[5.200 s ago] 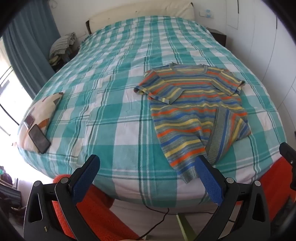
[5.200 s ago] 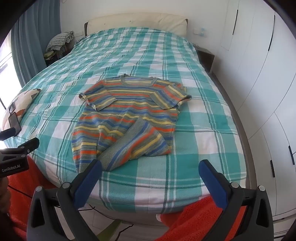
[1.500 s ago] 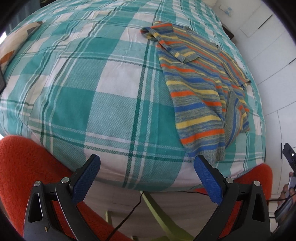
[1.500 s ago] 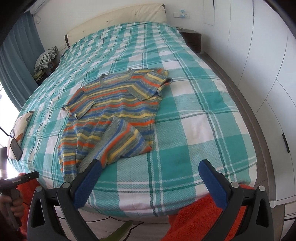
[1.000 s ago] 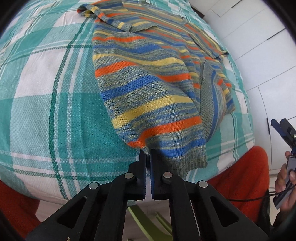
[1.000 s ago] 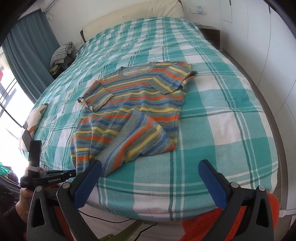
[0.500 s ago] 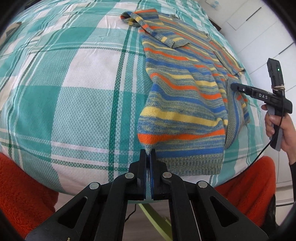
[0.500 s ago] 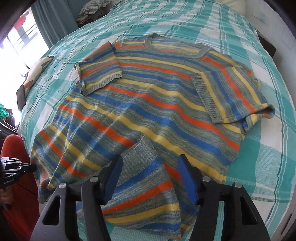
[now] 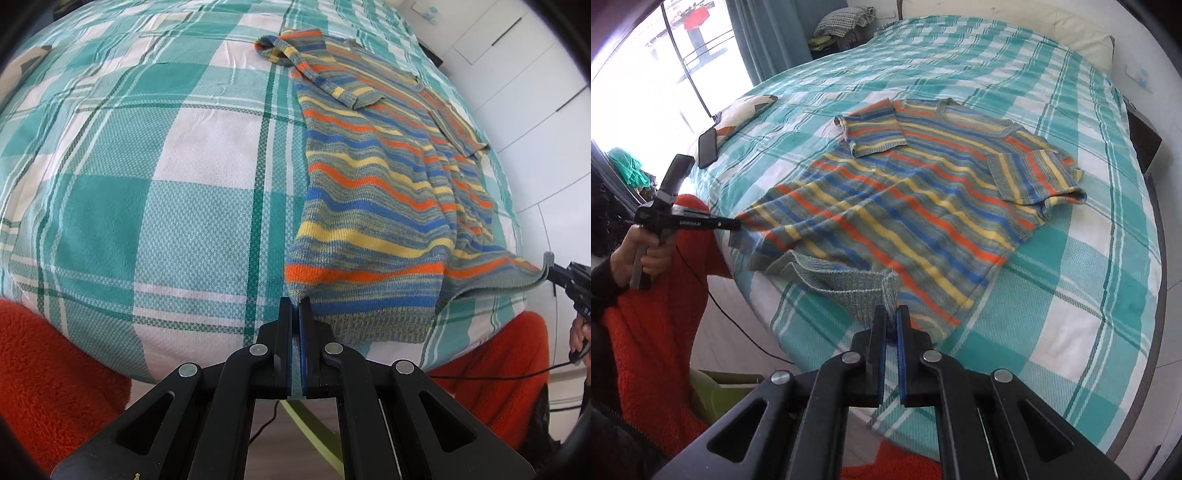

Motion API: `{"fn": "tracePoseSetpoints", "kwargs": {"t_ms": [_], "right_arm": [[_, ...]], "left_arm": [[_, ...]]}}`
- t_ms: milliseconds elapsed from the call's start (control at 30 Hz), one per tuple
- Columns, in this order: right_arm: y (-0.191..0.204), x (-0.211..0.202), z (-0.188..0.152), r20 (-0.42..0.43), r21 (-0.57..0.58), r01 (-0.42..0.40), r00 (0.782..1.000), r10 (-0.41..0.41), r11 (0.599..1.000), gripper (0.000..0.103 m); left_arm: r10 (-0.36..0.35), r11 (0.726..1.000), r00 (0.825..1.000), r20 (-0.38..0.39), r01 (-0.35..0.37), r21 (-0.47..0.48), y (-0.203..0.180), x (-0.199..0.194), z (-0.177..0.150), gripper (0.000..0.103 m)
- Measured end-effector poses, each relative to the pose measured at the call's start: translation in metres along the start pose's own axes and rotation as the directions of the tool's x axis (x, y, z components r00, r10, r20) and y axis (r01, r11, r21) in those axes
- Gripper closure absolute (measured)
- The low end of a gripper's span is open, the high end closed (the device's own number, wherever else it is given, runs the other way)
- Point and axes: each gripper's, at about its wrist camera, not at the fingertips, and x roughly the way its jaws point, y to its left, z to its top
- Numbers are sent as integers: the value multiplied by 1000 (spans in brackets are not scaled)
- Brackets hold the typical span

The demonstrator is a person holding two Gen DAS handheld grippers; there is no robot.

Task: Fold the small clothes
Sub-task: 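Grasp the hem with both tools and pull it to straighten the sweater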

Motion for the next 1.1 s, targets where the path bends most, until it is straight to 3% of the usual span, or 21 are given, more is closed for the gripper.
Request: {"fn": "tracePoseSetpoints", "kwargs": {"t_ms": [133, 233, 300, 333, 433, 533, 567, 633, 667, 700, 800, 967, 1100], "right_arm": [[-8, 1, -48, -127, -5, 51, 991, -51, 999, 98], [-31, 3, -68, -169, 91, 94, 983, -77, 991, 96], [-45, 1, -73, -160, 191, 88, 985, -57, 978, 87], [-51, 0, -75, -146, 247, 80, 988, -45, 966, 81], [-64, 4, -82, -120, 440, 11, 992, 46, 898, 77], [-64, 25, -85, -125, 560, -53, 981, 147, 827, 77], [-59, 34, -83, -124, 576, -72, 977, 174, 814, 77], [-55, 54, -78, -136, 592, -91, 968, 210, 801, 66], [-53, 63, -75, -143, 594, -84, 968, 207, 800, 65], [-51, 71, -73, -146, 592, -81, 968, 206, 801, 65], [-52, 74, -74, -151, 599, -72, 968, 200, 798, 98], [-52, 31, -82, -135, 622, -72, 971, 197, 780, 98], [-55, 38, -89, -206, 641, -9, 961, 183, 768, 98]], "left_arm": [[33, 999, 999, -13, -33, 37, -4, 0, -4, 100], [66, 997, 997, -25, -65, 52, -4, 2, -6, 97], [71, 997, 997, -28, -70, 41, 0, 1, -6, 92], [64, 997, 997, -30, -63, 33, 2, 0, -8, 84], [45, 999, 998, -40, -44, 13, 7, 3, -9, 71], [13, 1000, 997, -77, -11, 29, 1, 14, -11, 71], [-10, 999, 996, -90, 14, 42, -3, 18, -11, 71], [-25, 997, 994, -108, 33, 73, -12, 28, -10, 72], [-9, 995, 994, -112, 19, 93, -17, 32, -9, 79], [15, 994, 993, -117, -2, 112, -19, 35, -8, 101], [0, 996, 993, -116, 11, 90, -11, 19, -7, 102], [-1, 991, 997, -83, 12, 134, -6, -29, -13, 102], [114, 964, 987, -117, -81, 254, -27, -19, -17, 102]]}}
